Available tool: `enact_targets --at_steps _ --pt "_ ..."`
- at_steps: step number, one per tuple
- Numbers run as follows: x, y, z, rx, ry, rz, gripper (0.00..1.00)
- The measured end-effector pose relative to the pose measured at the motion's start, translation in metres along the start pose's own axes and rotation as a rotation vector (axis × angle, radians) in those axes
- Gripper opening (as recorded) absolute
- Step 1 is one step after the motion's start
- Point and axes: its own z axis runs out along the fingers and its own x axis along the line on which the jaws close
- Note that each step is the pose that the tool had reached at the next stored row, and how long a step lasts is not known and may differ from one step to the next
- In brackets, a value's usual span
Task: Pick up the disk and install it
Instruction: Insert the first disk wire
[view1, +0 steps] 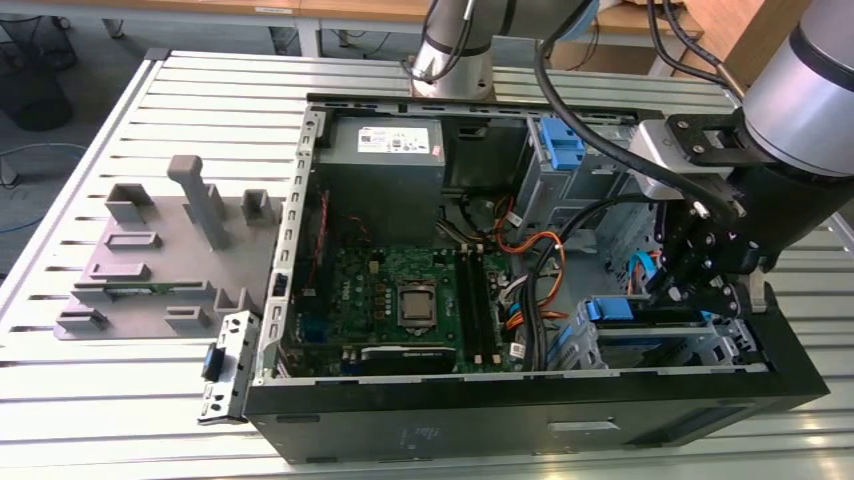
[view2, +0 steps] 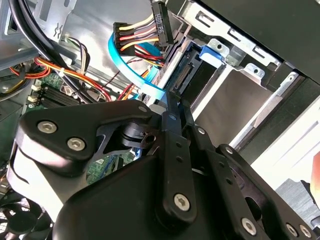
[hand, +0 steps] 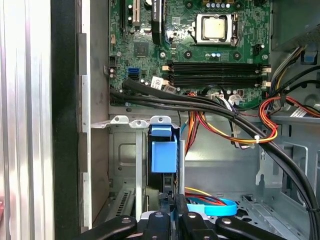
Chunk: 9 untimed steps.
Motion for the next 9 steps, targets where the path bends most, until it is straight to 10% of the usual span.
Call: enact_targets --at_steps 9 --pt "0.0001 0.0026 0.0003 0.0080 -0.0046 0.000 0.16"
